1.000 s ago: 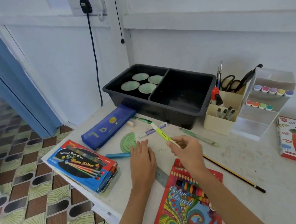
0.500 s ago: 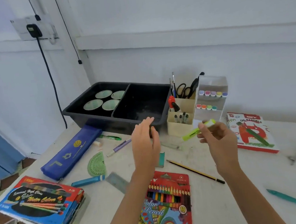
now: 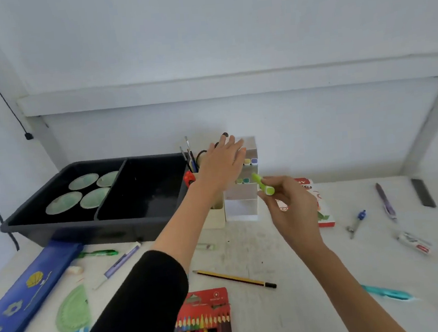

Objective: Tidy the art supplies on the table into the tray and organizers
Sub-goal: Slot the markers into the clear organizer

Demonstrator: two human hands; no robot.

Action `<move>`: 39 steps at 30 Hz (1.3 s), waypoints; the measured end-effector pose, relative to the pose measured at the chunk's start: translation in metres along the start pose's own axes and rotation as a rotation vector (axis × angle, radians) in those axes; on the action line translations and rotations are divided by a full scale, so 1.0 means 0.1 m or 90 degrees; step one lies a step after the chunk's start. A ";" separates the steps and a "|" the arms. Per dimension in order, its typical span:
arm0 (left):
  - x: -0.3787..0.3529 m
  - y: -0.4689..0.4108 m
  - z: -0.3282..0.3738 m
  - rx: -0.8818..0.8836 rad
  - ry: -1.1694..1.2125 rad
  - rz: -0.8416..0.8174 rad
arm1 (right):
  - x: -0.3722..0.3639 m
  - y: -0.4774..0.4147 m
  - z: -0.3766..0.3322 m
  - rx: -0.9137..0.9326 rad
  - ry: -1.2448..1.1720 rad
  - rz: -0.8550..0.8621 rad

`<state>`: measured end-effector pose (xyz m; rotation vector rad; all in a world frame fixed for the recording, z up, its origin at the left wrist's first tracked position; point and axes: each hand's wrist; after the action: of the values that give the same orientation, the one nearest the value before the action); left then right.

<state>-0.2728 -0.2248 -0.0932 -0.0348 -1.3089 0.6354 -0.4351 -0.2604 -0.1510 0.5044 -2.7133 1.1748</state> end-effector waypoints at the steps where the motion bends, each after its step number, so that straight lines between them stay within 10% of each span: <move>1: -0.02 -0.01 -0.01 0.003 0.012 -0.016 | -0.02 -0.03 0.06 0.028 0.022 -0.016; 22: -0.15 -0.06 -0.04 0.034 0.134 0.087 | -0.47 -0.59 0.34 0.015 0.565 -0.374; 26: -0.10 -0.01 0.02 0.001 -0.001 0.030 | -0.45 -0.51 0.27 0.001 0.543 -0.373; 32: -0.14 0.74 0.03 0.064 0.085 0.325 | -0.46 0.01 -0.07 -0.111 0.294 -0.199; 39: -0.21 1.86 -0.37 0.261 0.070 0.332 | -0.91 0.65 -0.32 -0.059 0.135 -0.394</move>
<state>-0.3191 -0.0684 -0.1915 -0.0768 -1.0425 1.3199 -0.3736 -0.1733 -0.1967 1.0393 -2.1715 0.8672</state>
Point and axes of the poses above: each hand's wrist, its own y-axis away from the middle knuckle, its own x-axis out of the back of the hand, z = x × y, and after that the axes turned 4 degrees about z, right-handed
